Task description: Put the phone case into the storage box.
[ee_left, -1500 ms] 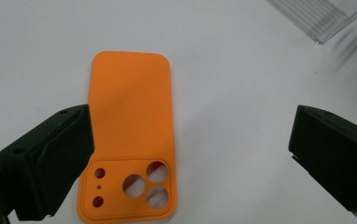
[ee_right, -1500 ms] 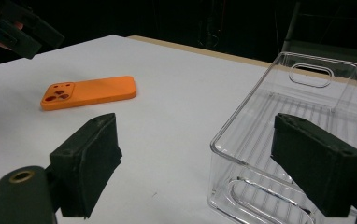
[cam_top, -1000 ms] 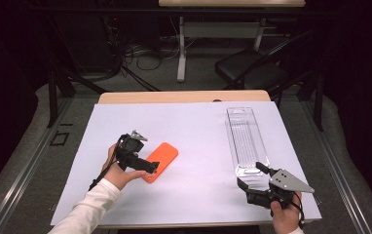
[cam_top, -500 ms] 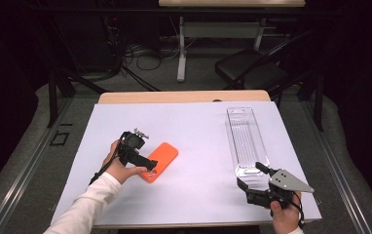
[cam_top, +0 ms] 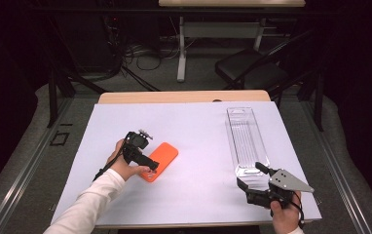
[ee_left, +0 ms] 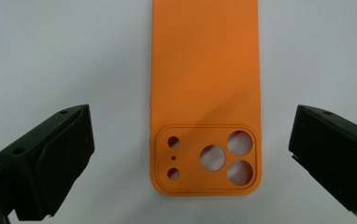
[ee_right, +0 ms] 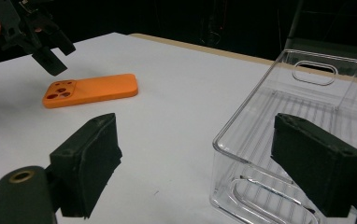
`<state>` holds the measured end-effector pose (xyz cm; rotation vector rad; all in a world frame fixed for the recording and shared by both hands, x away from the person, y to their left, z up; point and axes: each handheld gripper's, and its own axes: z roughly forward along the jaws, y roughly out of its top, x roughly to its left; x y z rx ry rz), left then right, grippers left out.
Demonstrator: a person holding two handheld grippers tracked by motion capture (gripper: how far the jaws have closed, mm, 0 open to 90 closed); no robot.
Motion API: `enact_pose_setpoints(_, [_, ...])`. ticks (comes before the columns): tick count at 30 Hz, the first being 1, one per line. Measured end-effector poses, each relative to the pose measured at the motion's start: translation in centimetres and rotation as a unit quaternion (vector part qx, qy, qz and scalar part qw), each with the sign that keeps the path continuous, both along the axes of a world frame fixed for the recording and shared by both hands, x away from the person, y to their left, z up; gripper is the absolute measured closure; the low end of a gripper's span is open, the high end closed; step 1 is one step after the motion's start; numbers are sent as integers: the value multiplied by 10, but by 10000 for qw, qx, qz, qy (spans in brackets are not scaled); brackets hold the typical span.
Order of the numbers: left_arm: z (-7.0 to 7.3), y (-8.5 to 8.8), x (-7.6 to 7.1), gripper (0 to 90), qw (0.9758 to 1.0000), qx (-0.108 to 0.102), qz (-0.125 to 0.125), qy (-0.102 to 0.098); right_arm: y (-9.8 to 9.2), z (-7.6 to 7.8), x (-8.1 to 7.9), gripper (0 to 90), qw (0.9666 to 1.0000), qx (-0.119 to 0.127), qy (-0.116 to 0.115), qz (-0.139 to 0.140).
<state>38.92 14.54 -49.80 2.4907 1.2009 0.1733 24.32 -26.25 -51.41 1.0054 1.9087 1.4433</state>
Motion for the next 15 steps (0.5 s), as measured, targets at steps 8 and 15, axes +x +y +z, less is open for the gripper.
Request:
enact_pose_setpoints(8, [-6,-9,6,6,9999,92,-73,106,0,0,0,146,10000,16,-10,3])
enact_pose_setpoints(15, [-14,-22,10,5,9995,137,-233,140,0,0,0,146,10000,-1,-16,11])
